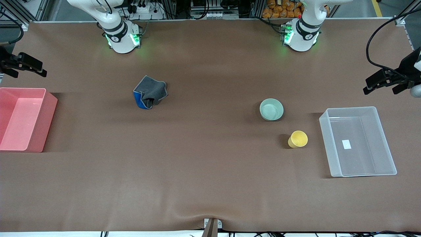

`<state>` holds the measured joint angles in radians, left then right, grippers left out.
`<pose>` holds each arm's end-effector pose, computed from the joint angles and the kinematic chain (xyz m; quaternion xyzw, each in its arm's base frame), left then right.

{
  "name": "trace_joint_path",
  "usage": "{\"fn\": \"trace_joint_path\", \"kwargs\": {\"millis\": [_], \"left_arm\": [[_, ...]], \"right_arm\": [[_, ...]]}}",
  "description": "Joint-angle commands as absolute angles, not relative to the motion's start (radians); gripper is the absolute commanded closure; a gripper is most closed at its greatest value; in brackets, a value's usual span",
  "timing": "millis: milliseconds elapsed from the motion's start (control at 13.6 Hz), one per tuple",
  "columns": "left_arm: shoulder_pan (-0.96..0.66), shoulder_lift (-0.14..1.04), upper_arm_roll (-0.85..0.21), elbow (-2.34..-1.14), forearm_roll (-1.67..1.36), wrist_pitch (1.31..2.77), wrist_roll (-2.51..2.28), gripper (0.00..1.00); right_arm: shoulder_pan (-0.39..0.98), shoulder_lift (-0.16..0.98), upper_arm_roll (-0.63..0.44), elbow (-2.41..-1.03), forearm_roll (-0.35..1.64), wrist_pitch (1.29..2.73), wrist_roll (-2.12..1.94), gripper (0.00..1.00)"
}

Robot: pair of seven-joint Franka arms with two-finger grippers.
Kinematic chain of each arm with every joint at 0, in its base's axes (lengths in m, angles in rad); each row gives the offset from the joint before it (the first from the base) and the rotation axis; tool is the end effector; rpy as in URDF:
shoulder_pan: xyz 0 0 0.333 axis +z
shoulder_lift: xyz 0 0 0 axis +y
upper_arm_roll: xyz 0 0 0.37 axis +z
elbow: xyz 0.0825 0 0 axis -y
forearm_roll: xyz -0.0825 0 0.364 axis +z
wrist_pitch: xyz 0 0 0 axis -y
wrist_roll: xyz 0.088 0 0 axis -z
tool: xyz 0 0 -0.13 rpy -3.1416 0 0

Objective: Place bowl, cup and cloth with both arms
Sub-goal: 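Move the left gripper toward the yellow cup while the right gripper starts reaching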

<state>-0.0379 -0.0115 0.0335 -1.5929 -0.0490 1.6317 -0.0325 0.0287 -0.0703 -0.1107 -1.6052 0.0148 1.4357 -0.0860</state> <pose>0.5375 -0.0083 0.6573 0.9993 0.0149 0.0247 0.0251 0.4903 -0.0407 0.6651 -0.9987 -0.0030 0.0487 0.0154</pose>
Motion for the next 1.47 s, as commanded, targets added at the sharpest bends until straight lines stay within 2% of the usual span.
{"fn": "trace_joint_path", "kwargs": {"millis": [0,881,1248,1395], "left_arm": [[-0.044,-0.005,0.031,-1.575,-0.028,1.609,-0.034,0.00],[-0.046,0.003,0.023,-1.586,-0.028,1.609,-0.049,0.00],[-0.051,0.092,0.018,-1.591,-0.028,1.629,-0.037,0.00],[-0.058,0.156,0.012,-1.588,-0.028,1.689,-0.034,0.00]], "right_arm": [[0.014,-0.063,-0.100,-1.594,0.025,1.424,-0.080,0.00],[0.015,-0.055,-0.098,-1.598,0.025,1.394,-0.078,0.00],[0.015,-0.055,-0.098,-1.600,0.025,1.393,-0.078,0.00],[0.015,-0.054,-0.098,-1.603,0.025,1.394,-0.078,0.00]]}}
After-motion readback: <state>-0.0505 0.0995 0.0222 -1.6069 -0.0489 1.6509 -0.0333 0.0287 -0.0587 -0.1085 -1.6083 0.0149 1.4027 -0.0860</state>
